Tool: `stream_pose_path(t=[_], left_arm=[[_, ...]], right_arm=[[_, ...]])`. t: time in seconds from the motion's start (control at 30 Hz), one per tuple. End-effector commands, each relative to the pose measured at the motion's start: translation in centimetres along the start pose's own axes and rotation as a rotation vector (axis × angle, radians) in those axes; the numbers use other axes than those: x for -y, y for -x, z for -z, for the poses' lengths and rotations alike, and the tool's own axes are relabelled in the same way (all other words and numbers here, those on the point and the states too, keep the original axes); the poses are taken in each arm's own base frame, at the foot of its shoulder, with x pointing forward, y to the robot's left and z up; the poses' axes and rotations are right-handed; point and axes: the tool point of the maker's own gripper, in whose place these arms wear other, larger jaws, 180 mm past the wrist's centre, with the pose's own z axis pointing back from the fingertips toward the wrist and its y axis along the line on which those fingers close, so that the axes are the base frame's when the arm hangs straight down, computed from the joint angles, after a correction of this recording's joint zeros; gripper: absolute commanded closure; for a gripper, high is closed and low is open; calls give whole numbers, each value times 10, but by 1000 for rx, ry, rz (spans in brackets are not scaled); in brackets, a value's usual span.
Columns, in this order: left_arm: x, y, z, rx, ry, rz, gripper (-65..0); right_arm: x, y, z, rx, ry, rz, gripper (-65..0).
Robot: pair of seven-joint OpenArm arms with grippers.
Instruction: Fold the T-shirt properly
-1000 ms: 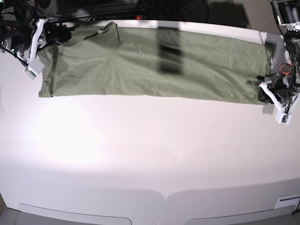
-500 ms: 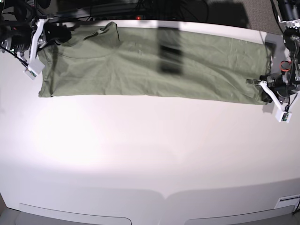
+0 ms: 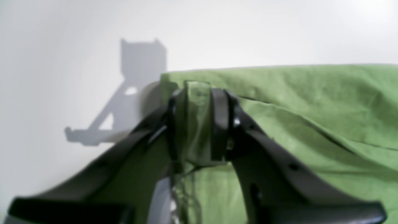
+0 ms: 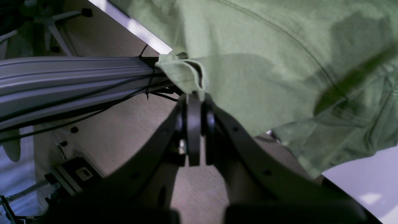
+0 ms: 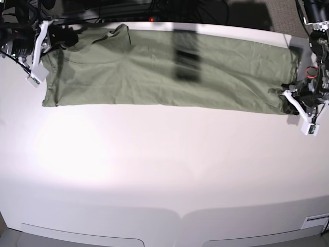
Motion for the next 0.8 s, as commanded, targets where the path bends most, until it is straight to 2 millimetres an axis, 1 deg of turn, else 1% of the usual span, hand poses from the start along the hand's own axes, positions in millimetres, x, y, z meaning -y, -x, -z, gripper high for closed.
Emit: stream_pose_path(t=[0.0, 0.03, 0.17, 0.23, 0.3, 0.37, 0.6, 0.67, 0.77], left_arm=[[-5, -15, -5, 48, -12, 8, -109], [-5, -14, -4, 45, -9, 5, -96], [-6, -6, 1, 23, -6, -11, -94], [-8, 5, 5, -5, -2, -30, -89], [-10, 17, 11, -31, 3, -57, -59], [-11, 24, 15, -42, 5, -76, -35], [-18, 19, 13, -50, -7, -64, -33], [-20, 19, 12, -58, -9, -62, 0], [-24, 18, 10, -60, -13, -60, 0]], right_arm=[[-2, -7, -5, 18, -4, -25, 0], [-2, -7, -5, 18, -4, -25, 0], [-2, -8, -5, 18, -4, -25, 0], [-2, -7, -5, 18, -4, -25, 0], [-2, -8, -5, 18, -4, -25, 0], [-2, -7, -5, 18, -4, -25, 0], [-2, -7, -5, 18, -4, -25, 0], [-2, -7, -5, 18, -4, -25, 0], [-2, -7, -5, 18, -4, -25, 0]])
